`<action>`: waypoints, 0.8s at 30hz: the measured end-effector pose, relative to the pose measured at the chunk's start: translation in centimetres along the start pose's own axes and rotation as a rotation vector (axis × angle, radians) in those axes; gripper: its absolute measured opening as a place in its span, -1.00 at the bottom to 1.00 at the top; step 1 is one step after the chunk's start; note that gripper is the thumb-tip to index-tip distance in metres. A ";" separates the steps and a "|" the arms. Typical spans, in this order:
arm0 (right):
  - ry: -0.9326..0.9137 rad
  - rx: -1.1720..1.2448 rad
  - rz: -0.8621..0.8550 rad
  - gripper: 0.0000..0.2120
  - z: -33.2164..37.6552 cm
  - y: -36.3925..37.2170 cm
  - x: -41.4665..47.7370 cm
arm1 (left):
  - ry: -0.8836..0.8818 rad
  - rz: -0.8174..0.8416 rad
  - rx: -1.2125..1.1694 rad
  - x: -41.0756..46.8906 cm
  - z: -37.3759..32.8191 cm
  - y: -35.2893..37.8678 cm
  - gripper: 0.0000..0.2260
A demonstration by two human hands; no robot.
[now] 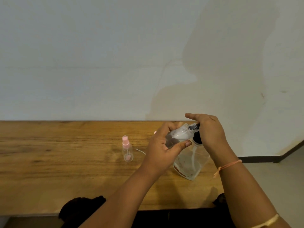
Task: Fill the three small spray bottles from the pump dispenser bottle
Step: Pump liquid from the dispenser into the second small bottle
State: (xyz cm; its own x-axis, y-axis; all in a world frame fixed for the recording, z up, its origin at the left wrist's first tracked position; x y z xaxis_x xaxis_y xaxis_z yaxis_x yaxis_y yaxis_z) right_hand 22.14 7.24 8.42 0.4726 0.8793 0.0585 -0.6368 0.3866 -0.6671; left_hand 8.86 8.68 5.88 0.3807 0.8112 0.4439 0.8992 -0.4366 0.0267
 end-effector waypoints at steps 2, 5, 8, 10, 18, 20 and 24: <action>-0.001 -0.005 0.019 -0.60 0.1 0.5 -0.3 | -0.010 -0.012 0.005 -0.2 0.5 -0.1 -0.72; -0.011 -0.033 0.000 -0.60 0.2 0.6 -0.6 | -0.014 -0.018 -0.009 -0.4 0.4 -0.2 -0.72; 0.021 0.177 -0.040 -0.63 0.5 -0.2 -0.6 | 0.013 -0.011 -0.010 -0.2 -0.3 -0.1 -0.71; 0.053 0.314 -0.039 -0.65 0.7 -0.5 -0.6 | 0.029 -0.004 -0.019 -0.1 -0.5 -0.2 -0.66; 0.000 0.093 0.001 -0.63 0.3 0.1 -0.6 | 0.012 -0.008 -0.039 -0.2 0.2 -0.1 -0.67; 0.009 -0.001 0.032 -0.59 0.3 0.6 -0.7 | -0.011 -0.011 -0.036 -0.4 0.6 -0.1 -0.65; -0.013 0.112 0.056 -0.64 0.5 0.4 -0.7 | -0.015 -0.004 -0.039 -0.4 0.5 0.1 -0.66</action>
State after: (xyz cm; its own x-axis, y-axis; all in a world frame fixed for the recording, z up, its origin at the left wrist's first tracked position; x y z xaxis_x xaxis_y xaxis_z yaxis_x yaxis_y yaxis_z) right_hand 21.24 6.90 8.52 0.4265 0.9039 0.0334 -0.7267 0.3644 -0.5824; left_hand 8.88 8.57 5.27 0.3801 0.8187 0.4304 0.8919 -0.4477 0.0639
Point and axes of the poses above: each hand's wrist, its own x-axis towards the middle knuckle, its own y-axis out of the palm, z = x × y, the point moved 6 cm from there along x, towards the middle knuckle, and after that the axes turned 1 degree about -x, right-handed, at the moved point
